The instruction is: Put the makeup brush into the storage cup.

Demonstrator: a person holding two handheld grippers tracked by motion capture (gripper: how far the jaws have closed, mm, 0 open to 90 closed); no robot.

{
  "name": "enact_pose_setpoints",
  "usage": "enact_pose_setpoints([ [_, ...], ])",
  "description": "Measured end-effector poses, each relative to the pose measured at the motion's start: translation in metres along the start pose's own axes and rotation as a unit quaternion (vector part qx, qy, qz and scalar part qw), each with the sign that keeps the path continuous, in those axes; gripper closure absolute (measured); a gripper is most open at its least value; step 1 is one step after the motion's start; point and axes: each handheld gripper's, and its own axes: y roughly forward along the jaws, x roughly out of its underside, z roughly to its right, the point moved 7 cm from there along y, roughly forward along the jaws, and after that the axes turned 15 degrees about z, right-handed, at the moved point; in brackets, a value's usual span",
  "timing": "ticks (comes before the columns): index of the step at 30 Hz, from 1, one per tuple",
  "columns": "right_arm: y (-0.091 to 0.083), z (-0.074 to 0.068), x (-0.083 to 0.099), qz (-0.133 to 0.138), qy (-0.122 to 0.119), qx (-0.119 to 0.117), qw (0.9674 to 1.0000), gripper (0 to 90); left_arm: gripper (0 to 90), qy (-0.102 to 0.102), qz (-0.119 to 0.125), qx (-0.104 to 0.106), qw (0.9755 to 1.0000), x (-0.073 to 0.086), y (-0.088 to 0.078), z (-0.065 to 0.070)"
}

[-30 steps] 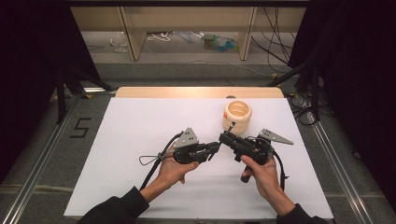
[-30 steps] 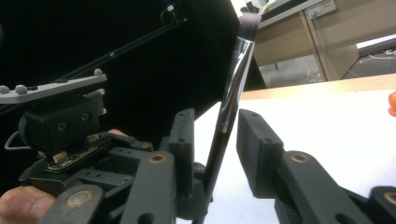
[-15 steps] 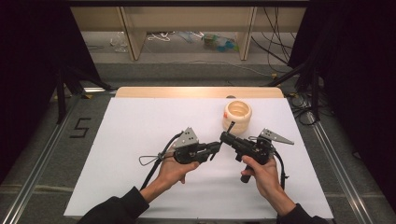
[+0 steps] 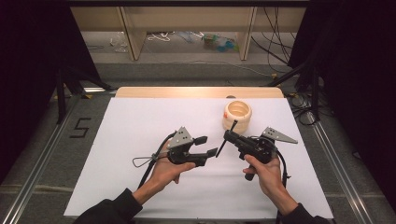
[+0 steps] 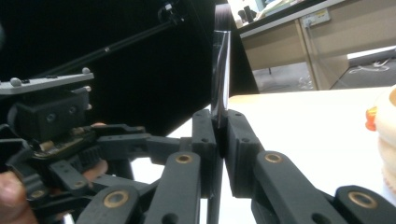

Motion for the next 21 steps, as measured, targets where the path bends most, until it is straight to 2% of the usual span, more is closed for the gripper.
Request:
enact_pose_setpoints([
  [5, 0.000, 0.000, 0.000, -0.007, -0.019, 0.000, 0.9998, 83.9, 35.9, 0.012, -0.006, -0.003, 0.9999, 0.001, -0.015, -0.004],
  [7, 0.000, 0.001, 0.000, -0.010, -0.025, 0.001, 0.9996, 83.9, 33.9, 0.015, -0.010, -0.014, 0.9997, 0.002, -0.030, -0.008],
  [8, 0.000, 0.001, 0.000, -0.010, -0.025, 0.001, 0.9996, 83.9, 33.6, 0.015, -0.010, -0.014, 0.9997, 0.002, -0.030, -0.008],
  [12, -0.001, 0.002, -0.001, -0.016, -0.031, 0.004, 0.9994, 83.9, 32.3, 0.025, -0.008, -0.031, 0.9992, 0.003, -0.050, -0.014],
  [14, -0.001, 0.005, -0.002, -0.015, -0.043, 0.007, 0.9989, 83.8, 31.1, 0.026, -0.007, -0.040, 0.9988, 0.004, -0.061, -0.018],
  [17, -0.001, 0.006, -0.003, -0.017, -0.041, 0.011, 0.9990, 83.8, 30.0, 0.034, -0.010, -0.044, 0.9984, 0.005, -0.068, -0.021],
  [21, -0.001, 0.011, -0.006, -0.020, -0.053, 0.016, 0.9983, 83.8, 28.4, 0.044, -0.016, -0.044, 0.9979, 0.011, -0.081, -0.024],
])
